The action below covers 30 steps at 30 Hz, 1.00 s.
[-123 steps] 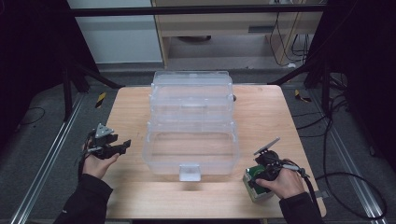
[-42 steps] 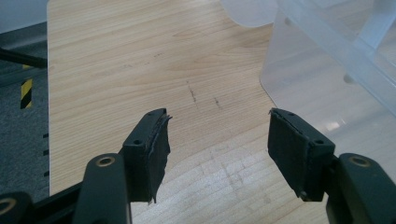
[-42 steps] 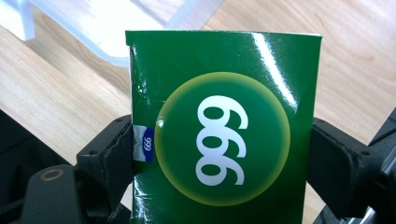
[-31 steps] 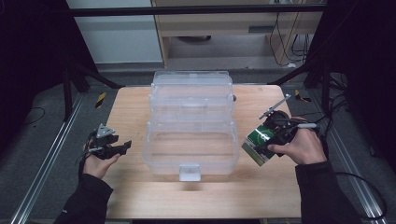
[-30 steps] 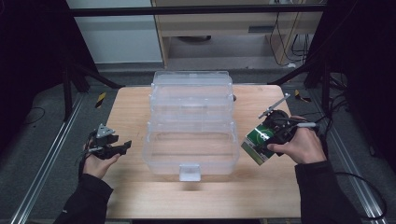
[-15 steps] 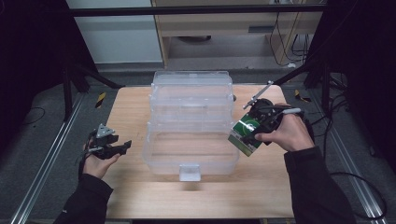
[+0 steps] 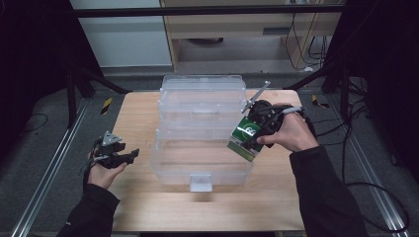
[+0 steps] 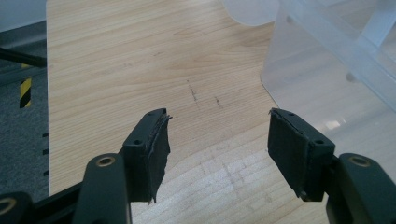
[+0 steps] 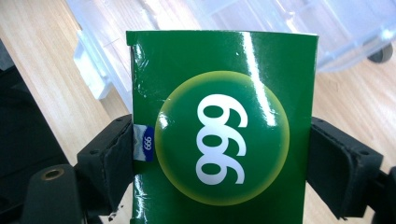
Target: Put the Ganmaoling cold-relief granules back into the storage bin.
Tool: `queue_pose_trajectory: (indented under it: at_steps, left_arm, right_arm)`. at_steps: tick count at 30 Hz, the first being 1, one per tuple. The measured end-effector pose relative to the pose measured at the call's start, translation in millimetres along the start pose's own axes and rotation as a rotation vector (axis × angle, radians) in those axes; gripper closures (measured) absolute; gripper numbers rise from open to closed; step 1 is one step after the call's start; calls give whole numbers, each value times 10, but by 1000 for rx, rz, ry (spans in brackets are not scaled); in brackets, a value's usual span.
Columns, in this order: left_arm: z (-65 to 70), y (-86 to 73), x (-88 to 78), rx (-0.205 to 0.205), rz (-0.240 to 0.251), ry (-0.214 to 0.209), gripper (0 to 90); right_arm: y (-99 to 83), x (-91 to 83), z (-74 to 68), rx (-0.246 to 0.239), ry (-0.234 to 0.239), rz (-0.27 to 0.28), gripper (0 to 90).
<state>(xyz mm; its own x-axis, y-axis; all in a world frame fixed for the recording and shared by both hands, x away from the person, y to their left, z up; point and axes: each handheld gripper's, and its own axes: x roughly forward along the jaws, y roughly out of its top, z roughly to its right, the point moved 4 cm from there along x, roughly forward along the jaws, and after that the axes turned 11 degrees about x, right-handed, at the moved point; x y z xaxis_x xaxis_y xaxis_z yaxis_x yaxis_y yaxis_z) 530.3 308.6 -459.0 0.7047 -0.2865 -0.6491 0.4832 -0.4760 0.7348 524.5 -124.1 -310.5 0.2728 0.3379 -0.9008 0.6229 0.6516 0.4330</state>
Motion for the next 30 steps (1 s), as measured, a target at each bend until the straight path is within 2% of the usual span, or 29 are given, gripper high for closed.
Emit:
queue_pose_trajectory:
  at_steps: [3,7,11,12,15,16,20,30]
  left_arm:
    - [0,-4,5,-1,-2,0,376]
    - [-3,-3,1,-3,0,0,376]
    - [-2,-1,-2,-5,3,0,376]
    - [-1,-1,-2,-5,2,0,376]
    - [-3,-2,1,1,0,0,377]
    - [-3,-2,3,1,-1,0,376]
    - [-5,-6,5,-1,-2,0,376]
    - [4,-11,20,1,-7,-3,376]
  right_arm:
    - [51,24,-25,-35,0,1,178]
    - [136,63,-77,-79,25,-4,178]
    - [196,132,-125,-155,53,-16,178]
    - [206,173,-134,-194,64,-24,178]
    - [214,234,-150,-228,75,-48,178]
    - [217,260,-152,-256,84,-51,178]
    - [211,281,-180,-282,118,-64,178]
    - [182,395,-192,-392,138,-123,178]
